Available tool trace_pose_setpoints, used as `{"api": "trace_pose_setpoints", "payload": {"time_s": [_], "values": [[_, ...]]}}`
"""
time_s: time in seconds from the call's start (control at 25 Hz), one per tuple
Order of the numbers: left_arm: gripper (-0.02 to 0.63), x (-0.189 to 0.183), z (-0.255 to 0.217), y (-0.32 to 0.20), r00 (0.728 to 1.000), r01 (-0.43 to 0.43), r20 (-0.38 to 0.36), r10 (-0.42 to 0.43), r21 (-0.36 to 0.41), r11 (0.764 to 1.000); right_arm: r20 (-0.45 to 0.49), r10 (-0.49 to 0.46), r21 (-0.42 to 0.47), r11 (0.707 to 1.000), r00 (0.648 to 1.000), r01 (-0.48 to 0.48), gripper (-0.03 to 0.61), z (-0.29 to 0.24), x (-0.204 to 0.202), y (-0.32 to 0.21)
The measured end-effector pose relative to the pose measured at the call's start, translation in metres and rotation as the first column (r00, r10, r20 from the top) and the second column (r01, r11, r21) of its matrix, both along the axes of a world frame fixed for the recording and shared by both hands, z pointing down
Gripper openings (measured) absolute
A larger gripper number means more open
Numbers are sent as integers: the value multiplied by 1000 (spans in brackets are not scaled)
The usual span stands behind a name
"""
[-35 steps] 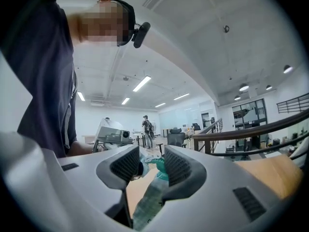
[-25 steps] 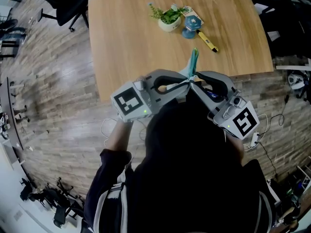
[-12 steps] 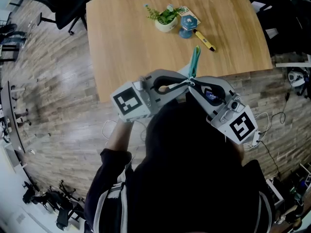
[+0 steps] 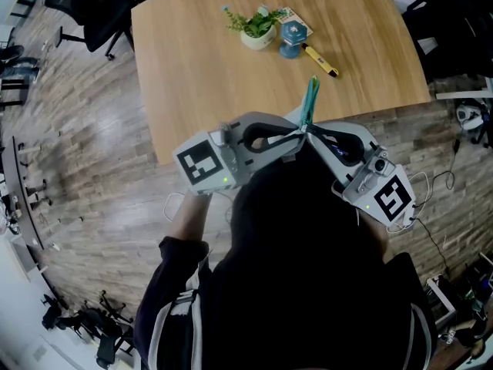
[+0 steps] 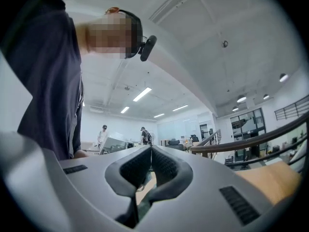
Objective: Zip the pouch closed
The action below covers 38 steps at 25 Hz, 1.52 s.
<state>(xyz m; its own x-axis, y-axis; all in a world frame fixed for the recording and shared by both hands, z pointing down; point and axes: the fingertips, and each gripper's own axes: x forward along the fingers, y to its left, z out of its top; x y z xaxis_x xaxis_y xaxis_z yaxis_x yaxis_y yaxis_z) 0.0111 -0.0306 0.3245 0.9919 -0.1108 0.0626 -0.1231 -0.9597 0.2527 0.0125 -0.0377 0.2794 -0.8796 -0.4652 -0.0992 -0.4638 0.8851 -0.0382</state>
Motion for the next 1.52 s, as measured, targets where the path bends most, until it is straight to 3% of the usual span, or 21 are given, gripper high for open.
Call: {"api": "trace_pose_setpoints", "payload": {"time_s": [0.16,0.6,0.92,1.52], "values": [[15,2,-5,5,998,-39,-53,37,-31,999,119,-14,-66,998,993,22,15,-4,8,1],[14,2,-9,6,995,-31,-93,33,22,999,361,46,-232,972,931,42,15,-3,22,-13],[12,-1,-13,10,998,-31,-62,31,10,999,428,150,-306,952,891,-13,14,2,38,-31],[12,-9,-4,4,1000,-17,-2,17,24,1000,399,235,-343,935,886,-94,15,16,49,-49]]}}
